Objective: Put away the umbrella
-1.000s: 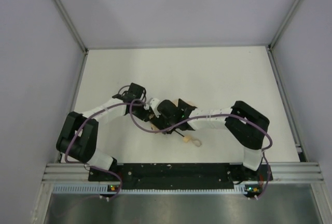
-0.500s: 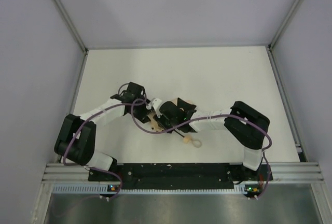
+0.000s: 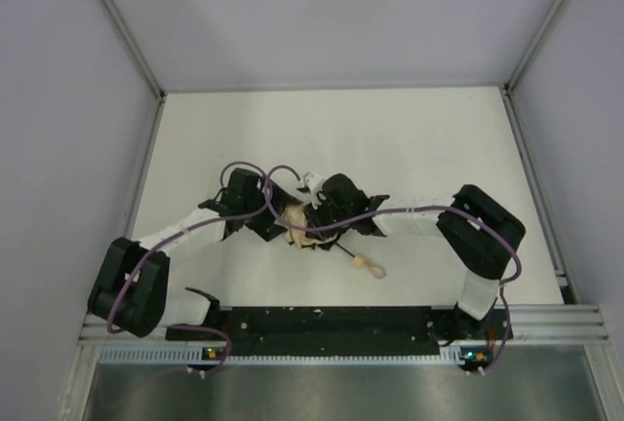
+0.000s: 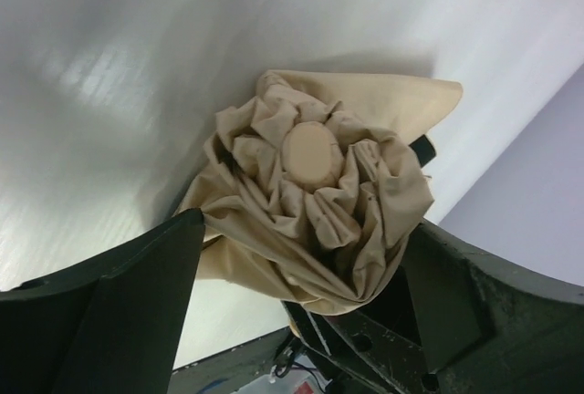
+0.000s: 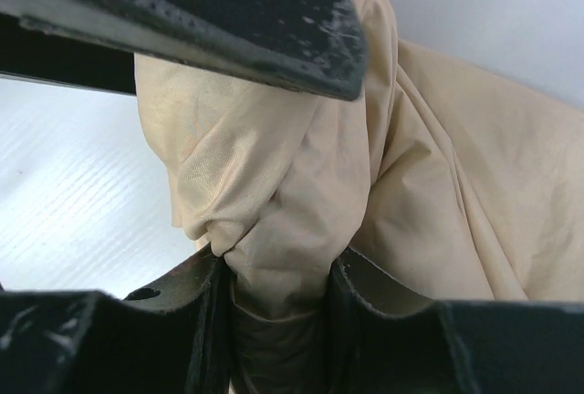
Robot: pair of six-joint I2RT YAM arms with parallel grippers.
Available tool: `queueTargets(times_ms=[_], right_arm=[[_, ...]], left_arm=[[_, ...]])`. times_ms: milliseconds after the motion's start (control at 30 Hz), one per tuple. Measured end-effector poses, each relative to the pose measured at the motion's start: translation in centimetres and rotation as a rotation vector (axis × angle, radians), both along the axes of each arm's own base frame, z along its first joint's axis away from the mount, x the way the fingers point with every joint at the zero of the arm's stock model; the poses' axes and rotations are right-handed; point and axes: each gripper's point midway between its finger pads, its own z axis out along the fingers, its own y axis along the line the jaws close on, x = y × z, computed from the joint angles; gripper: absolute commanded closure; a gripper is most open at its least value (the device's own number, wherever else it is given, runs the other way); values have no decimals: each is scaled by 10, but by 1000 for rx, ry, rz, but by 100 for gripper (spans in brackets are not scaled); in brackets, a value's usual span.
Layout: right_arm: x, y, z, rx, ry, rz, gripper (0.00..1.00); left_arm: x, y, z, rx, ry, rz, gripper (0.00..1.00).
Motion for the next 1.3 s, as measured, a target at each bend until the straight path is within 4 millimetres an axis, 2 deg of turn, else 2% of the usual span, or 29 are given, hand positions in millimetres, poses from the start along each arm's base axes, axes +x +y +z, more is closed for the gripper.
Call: queueTargets(times_ms=[100,167,267,367,433,633,700,733,767,833,900,933,967,1067,1200,1267,1300], right_arm=[[-2,2,2,21,33,0,100],[-3,3,4,31,51,1,100],[-7,4,5,34,78,1,100],[-6,3,7,36,105,-11,100],[-6,2,9,39,126,-21,100],[-6,2,15,43,171,-23,100],[-4,-1,14,35,168,-19,98],[-4,-2,15,27,167,-15,87],[-3,-3,17,19,166,-12,70],[-2,-5,19,-7,177,-14,46],[-2,-7,22,-23,198,-33,29],[-2,-9,26,-29,215,-48,26],[-3,-10,32,-30,231,-65,18],[-7,-24,61,-14,268,-131,14],[0,-56,130,116,292,-307,1],[7,-76,161,209,311,-432,1],[8,-84,170,244,327,-480,1]], left_arm=[[3,-8,3,-20,-23,-17,3],[3,-13,1,-25,-21,-30,5],[3,-25,-11,-19,18,-51,13],[-4,-31,-26,-11,75,-57,24],[-5,-32,-26,-10,77,-51,33],[0,-36,-24,-23,61,-31,93],[2,-38,-22,-35,54,-29,96],[3,-39,-20,-40,48,-31,97],[3,-39,-20,-40,45,-36,100],[4,-41,-18,-47,36,-48,100],[6,-43,-15,-43,15,-74,100],[6,-43,-14,-34,2,-89,100],[6,-42,-15,-24,-10,-104,100],[7,-40,-15,-2,-39,-139,100],[13,-37,-6,5,-102,-169,100],[16,-39,4,-7,-150,-189,100],[18,-40,8,-12,-169,-196,100]])
